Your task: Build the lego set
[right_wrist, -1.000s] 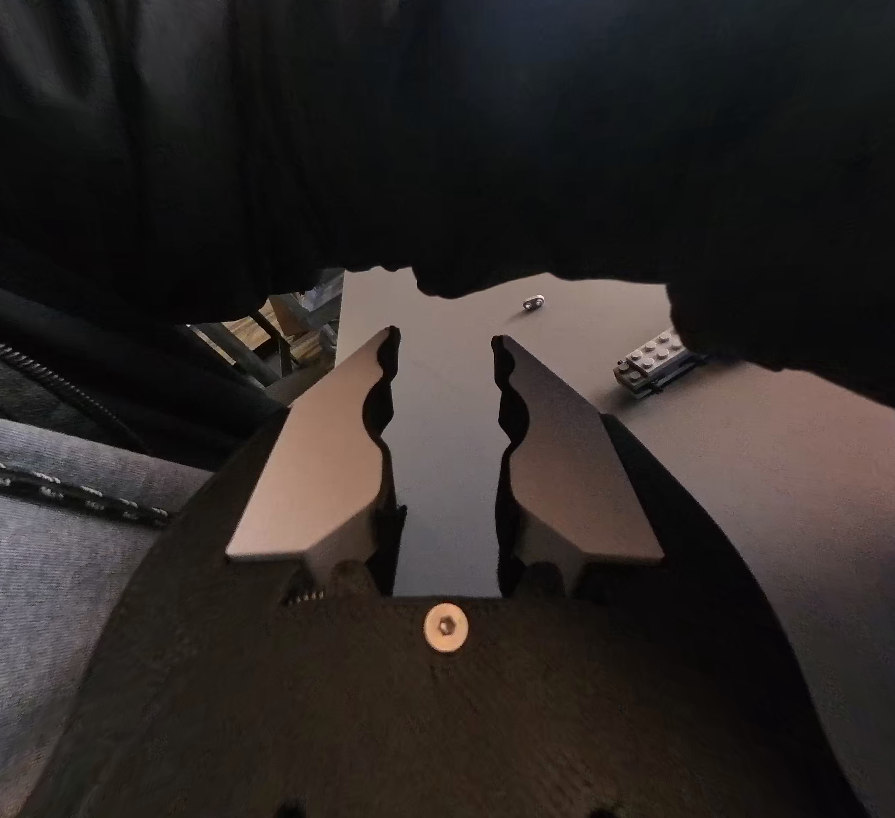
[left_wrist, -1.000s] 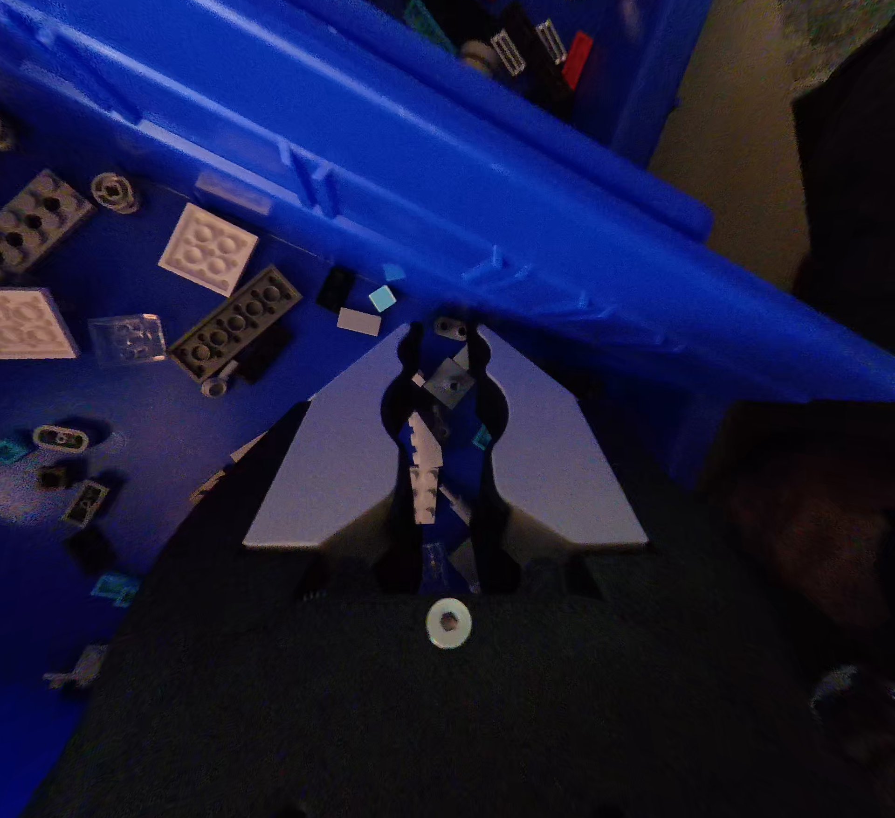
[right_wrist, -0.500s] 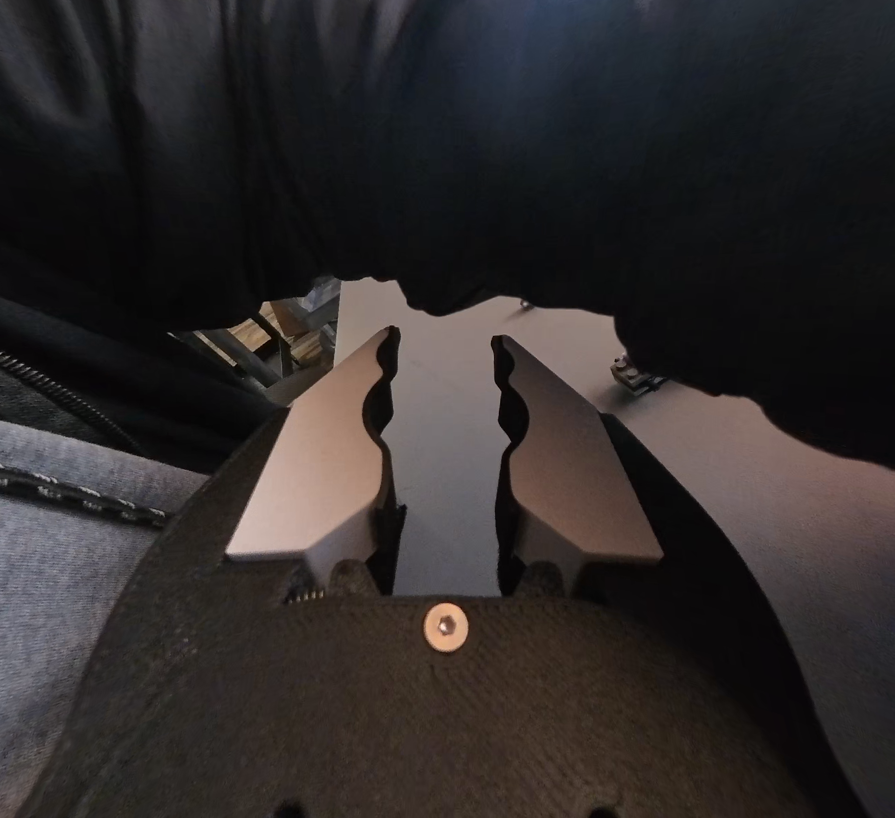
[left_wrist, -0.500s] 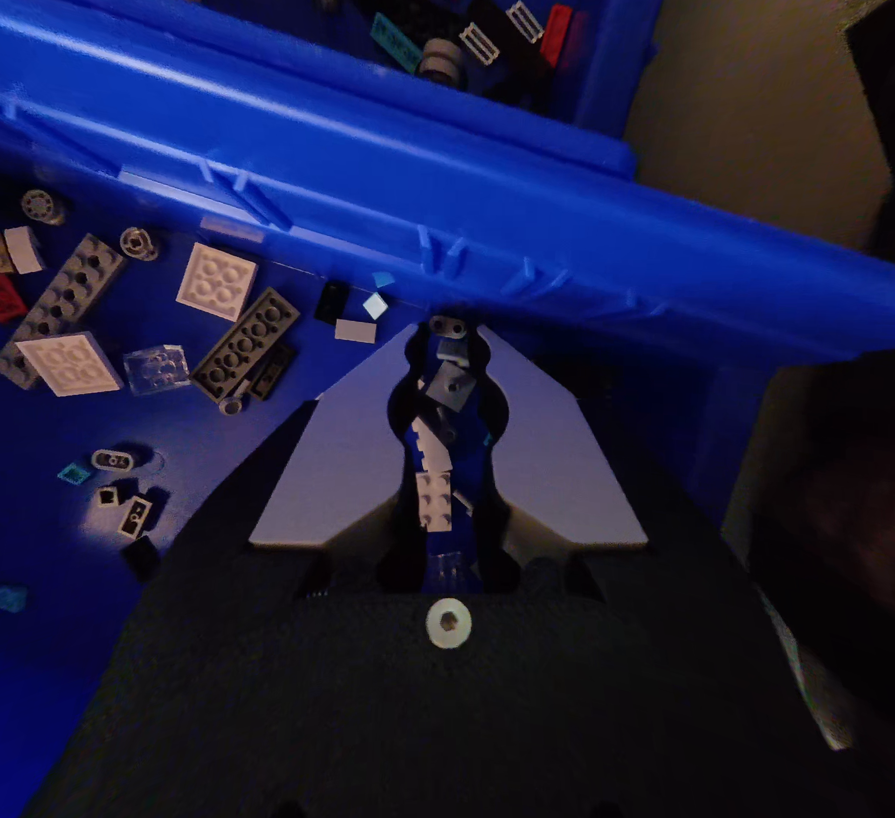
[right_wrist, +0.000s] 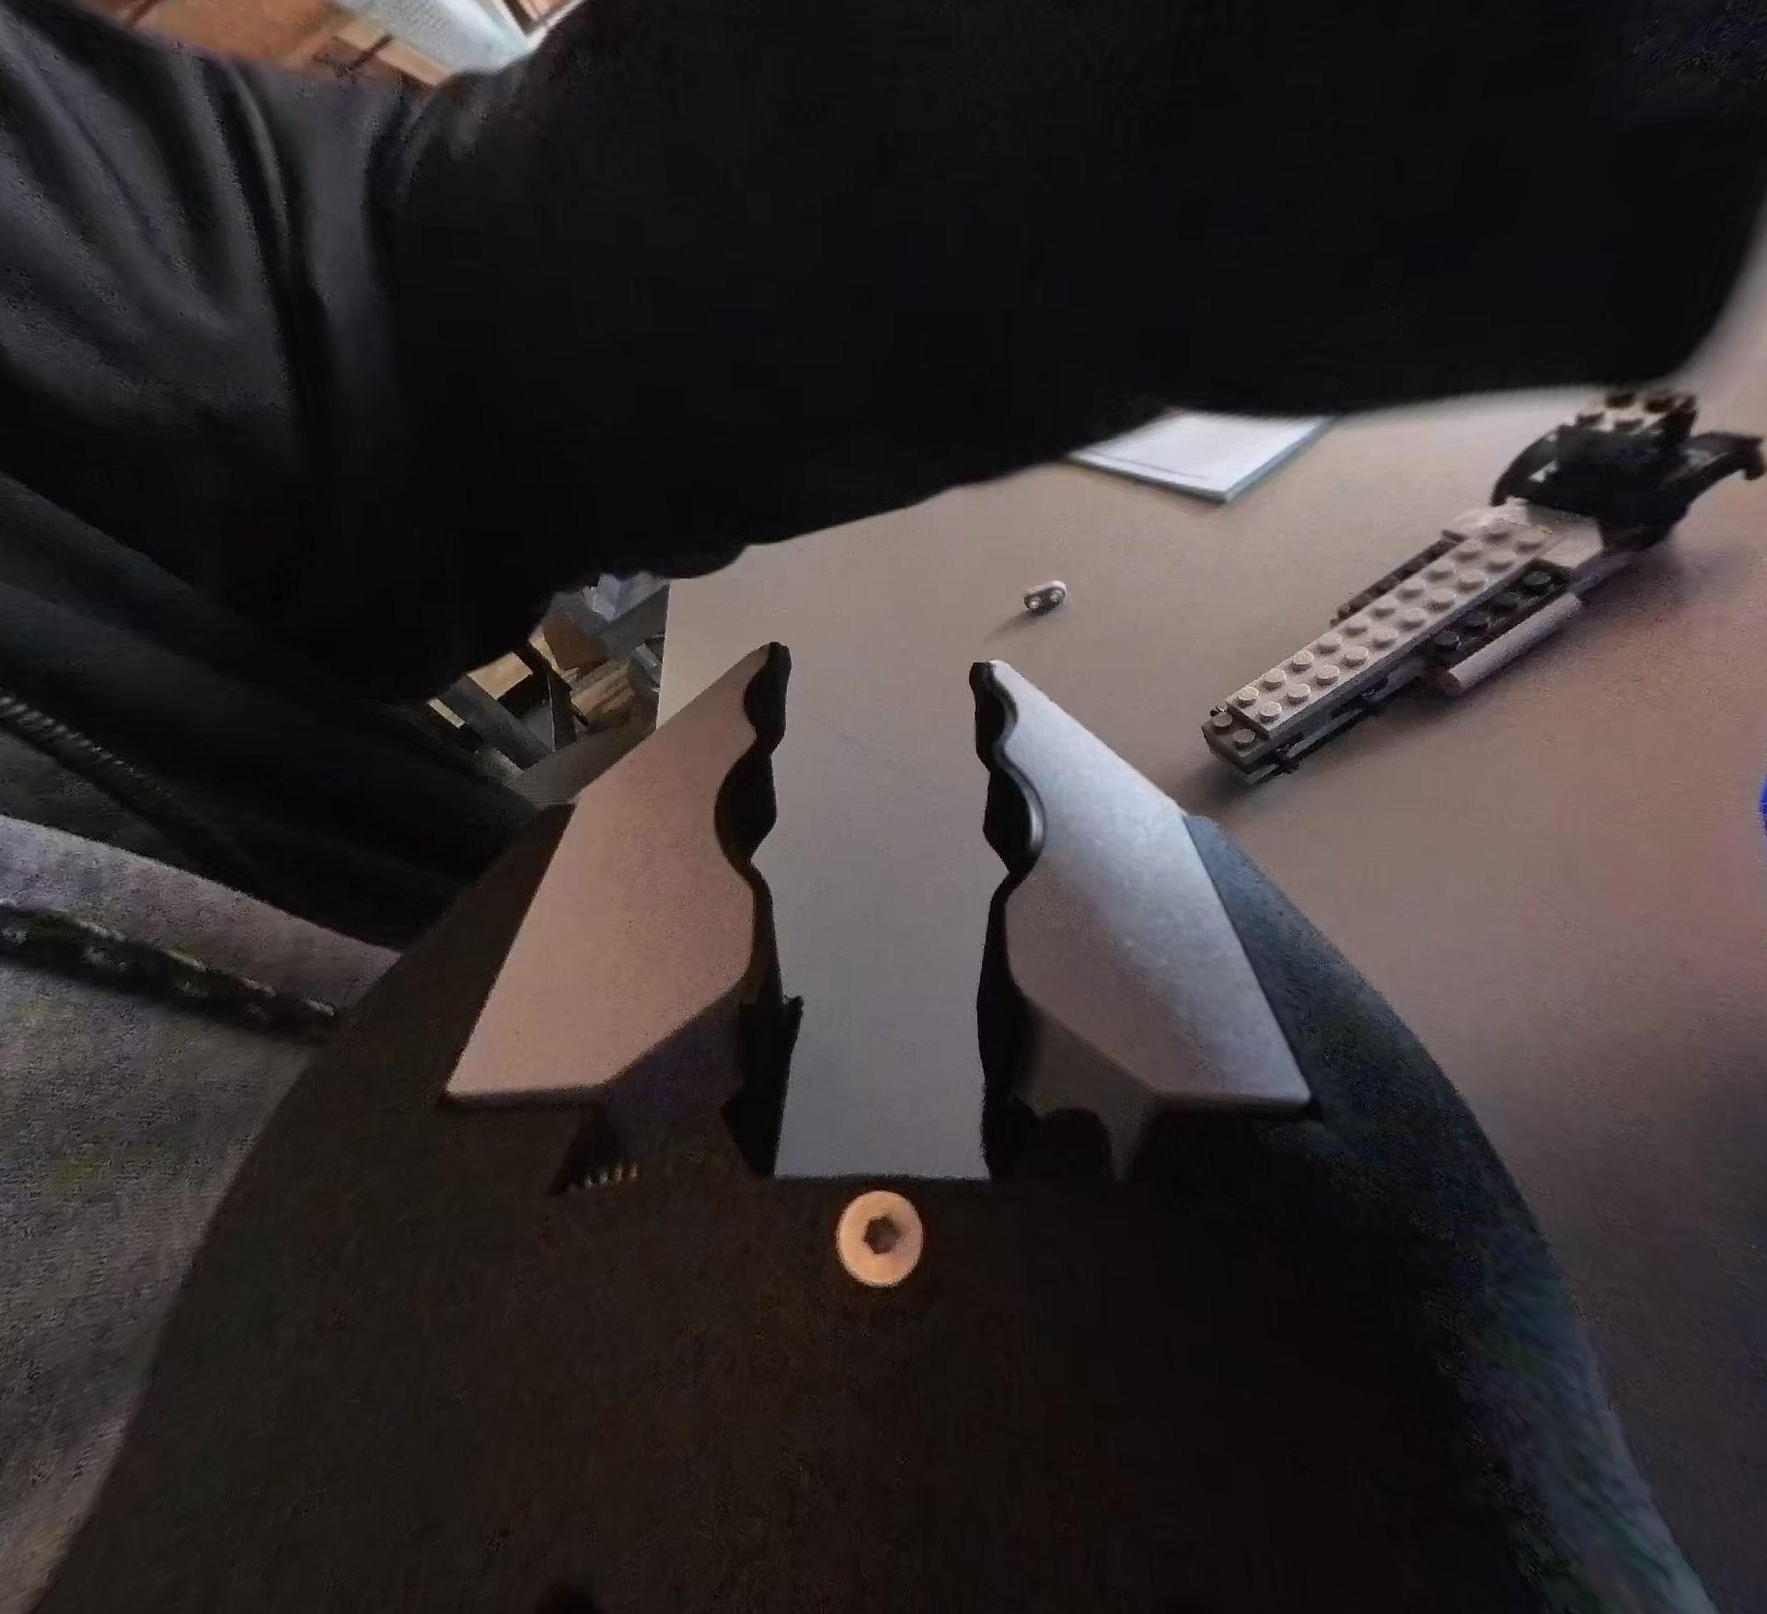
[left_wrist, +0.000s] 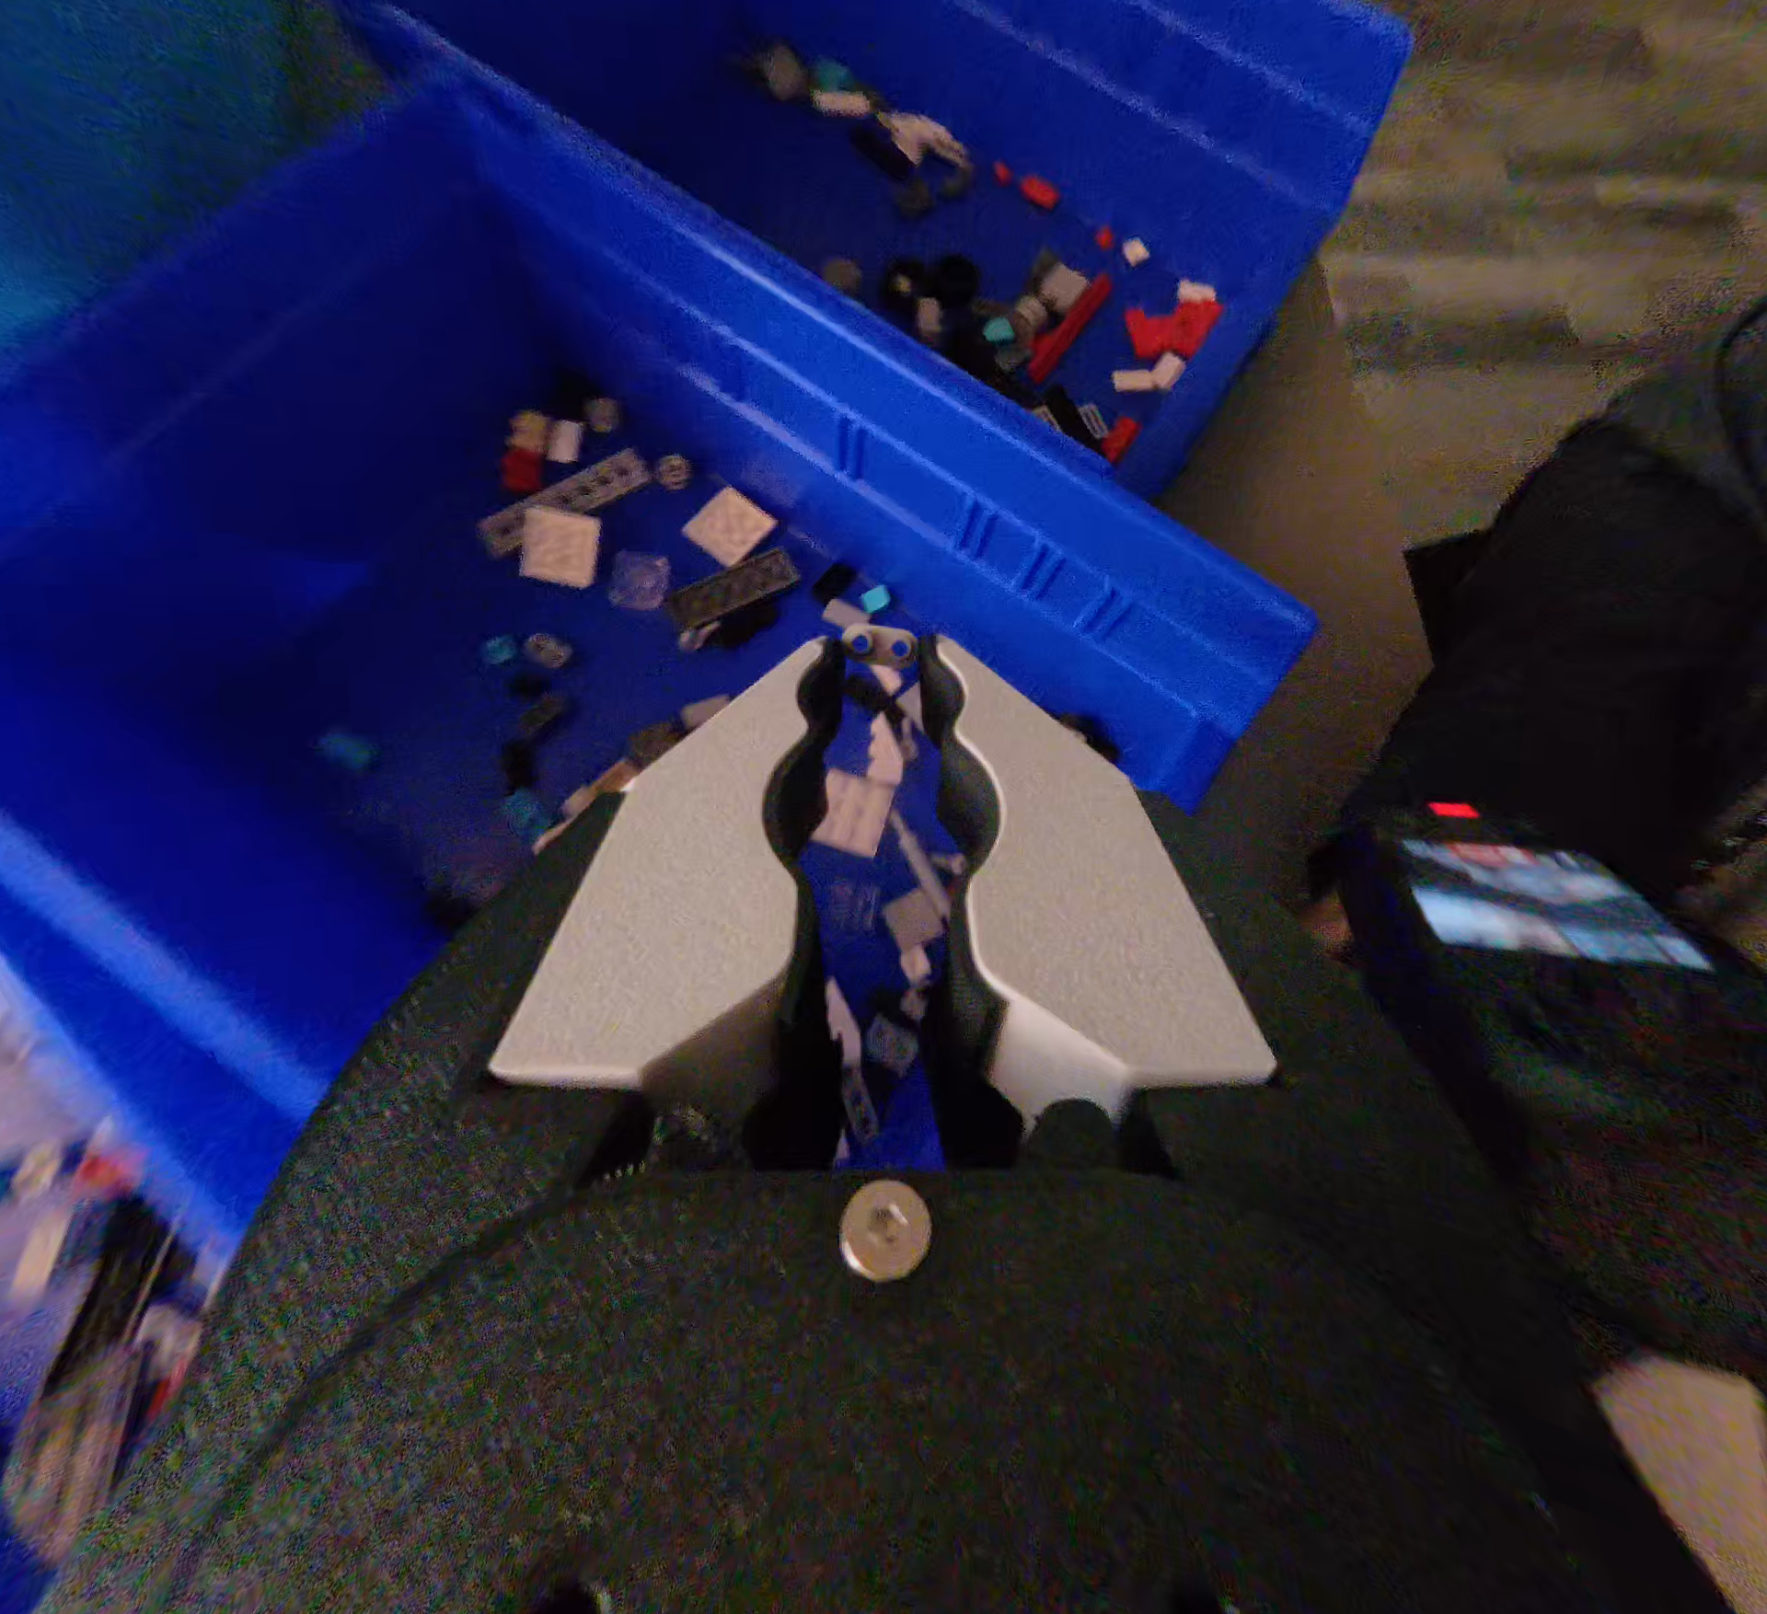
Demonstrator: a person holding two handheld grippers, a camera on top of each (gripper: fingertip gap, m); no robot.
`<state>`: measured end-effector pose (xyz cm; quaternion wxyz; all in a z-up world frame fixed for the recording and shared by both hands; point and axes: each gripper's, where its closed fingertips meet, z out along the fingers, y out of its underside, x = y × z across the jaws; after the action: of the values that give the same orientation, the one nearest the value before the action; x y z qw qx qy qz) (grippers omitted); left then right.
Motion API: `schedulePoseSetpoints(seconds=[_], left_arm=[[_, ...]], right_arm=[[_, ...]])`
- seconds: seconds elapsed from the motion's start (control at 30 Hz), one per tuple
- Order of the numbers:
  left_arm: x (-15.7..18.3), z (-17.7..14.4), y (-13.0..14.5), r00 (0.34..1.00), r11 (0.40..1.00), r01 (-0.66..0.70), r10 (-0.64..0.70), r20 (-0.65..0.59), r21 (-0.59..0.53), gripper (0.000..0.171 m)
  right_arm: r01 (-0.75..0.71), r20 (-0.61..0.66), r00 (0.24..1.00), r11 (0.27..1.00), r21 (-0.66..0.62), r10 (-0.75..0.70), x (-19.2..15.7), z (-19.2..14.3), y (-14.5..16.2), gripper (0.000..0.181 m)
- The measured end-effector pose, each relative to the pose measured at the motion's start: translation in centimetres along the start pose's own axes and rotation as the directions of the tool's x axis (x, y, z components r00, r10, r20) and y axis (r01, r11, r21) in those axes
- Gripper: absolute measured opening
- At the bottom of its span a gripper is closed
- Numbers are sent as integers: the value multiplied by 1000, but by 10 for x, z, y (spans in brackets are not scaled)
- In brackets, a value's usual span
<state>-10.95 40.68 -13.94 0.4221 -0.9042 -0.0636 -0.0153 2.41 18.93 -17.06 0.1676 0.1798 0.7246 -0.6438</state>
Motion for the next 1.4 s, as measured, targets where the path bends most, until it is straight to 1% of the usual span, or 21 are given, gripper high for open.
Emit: schedulePoseSetpoints(seconds=[0.03,0.1,0.17,0.2,0.27,0.3,0.4,0.43,0.47,0.53,0.67,0.83,0.97,1.23,1.4], left_arm=[[-3,-21,3,999,999,27,-29,44,36,17],[-9,-64,19,983,989,96,-111,145,111,16],[-10,-108,52,943,966,180,-223,246,187,17],[-9,-129,75,909,948,226,-287,301,222,17],[-2,-166,132,814,895,333,-431,388,297,17],[5,-182,162,756,854,388,-510,410,346,17],[31,-220,249,549,715,523,-699,458,464,16],[41,-228,269,495,680,546,-733,466,489,16],[50,-233,284,461,660,556,-750,474,504,16],[63,-238,303,431,658,562,-750,501,501,16],[70,-233,319,460,702,560,-705,540,440,17],[67,-228,324,511,732,550,-676,532,402,17],[66,-226,320,541,732,542,-679,496,413,17],[68,-222,324,545,712,573,-701,461,405,17],[70,-222,322,559,692,583,-722,409,425,17]], right_arm=[[0,-1,1000,1000,1,0,0,0,0,41],[-3,-3,1000,1000,4,3,1,0,0,40],[-8,-7,1000,1000,7,8,2,-1,-1,40],[-11,-12,1000,1000,10,11,3,-1,-1,40],[-21,-23,999,1000,16,22,5,-1,-2,40],[-28,-31,999,999,17,29,7,-1,-3,40],[-44,-66,997,999,26,46,14,0,-4,40],[-45,-75,996,999,26,47,16,1,-5,40],[-43,-81,996,999,25,45,17,2,-5,40],[-39,-91,995,999,24,41,19,6,-6,40],[-31,-109,993,999,17,33,24,17,-8,40],[-21,-132,991,999,28,25,29,23,-12,40],[-24,-158,987,999,46,31,35,24,-16,39],[-71,-154,986,997,0,70,39,30,-10,37],[-86,-164,983,996,-28,81,42,32,-6,35]])
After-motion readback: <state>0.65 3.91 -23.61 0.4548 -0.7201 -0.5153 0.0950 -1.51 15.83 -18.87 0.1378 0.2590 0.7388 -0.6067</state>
